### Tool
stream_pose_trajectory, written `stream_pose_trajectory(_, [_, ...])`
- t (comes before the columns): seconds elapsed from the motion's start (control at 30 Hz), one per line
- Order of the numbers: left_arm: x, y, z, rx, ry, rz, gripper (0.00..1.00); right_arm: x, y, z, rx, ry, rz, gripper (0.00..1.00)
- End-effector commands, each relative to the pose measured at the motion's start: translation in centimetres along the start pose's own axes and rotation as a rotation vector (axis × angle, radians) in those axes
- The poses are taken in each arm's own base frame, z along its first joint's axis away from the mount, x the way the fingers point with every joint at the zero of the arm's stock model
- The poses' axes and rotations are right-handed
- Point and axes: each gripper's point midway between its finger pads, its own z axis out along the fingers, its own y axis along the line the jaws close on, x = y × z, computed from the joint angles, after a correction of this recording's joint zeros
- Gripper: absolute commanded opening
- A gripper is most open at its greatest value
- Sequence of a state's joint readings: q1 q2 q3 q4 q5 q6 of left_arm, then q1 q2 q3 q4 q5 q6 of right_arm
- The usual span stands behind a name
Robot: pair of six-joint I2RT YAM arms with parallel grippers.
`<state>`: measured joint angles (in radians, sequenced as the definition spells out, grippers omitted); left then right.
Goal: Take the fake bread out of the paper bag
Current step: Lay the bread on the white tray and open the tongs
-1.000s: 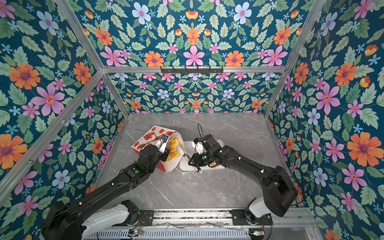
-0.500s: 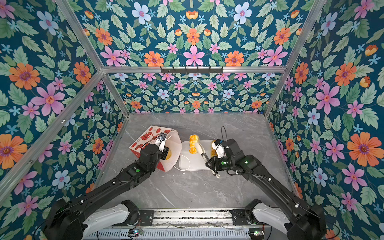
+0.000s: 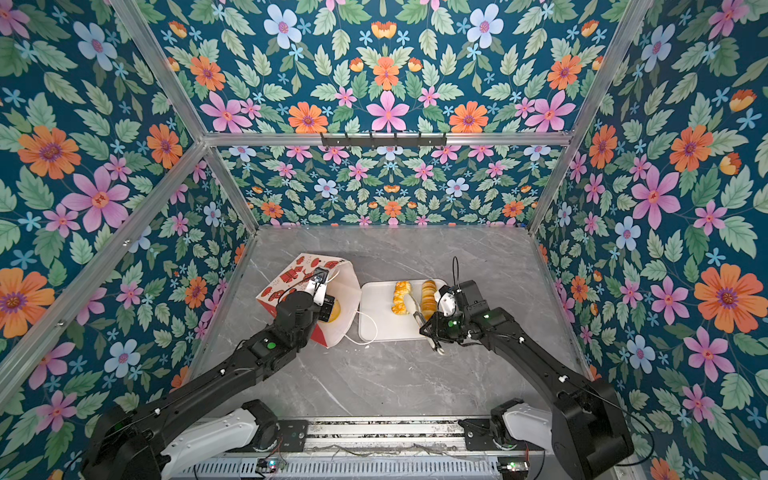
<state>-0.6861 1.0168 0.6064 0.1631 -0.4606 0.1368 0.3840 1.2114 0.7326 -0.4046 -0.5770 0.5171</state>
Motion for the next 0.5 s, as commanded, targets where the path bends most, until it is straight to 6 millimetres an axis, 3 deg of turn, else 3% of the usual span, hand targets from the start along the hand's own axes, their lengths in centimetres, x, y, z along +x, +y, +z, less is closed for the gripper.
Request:
stream_pose_trajectory(0.0, [-0.6,0.2,0.0,-0.005,-0.027,-0.032,0.00,-0.9,-0.3,0.4,-0.042,-0.023,0.030,0.23])
stream_pose_trajectory(0.2, [-0.1,-0.2,0.3,0.004,-0.019,-0.029,0.00,-0.6,-3.2,-0.6,-0.028,-0.025,0.142,0.22])
stream_pose_trajectory(0.47, [0.3,-0.5,0.4,0.010,-0.013,-0.027,0.00,-0.4,-4.5,-2.5,0.013,-0.022,0.182,0.22])
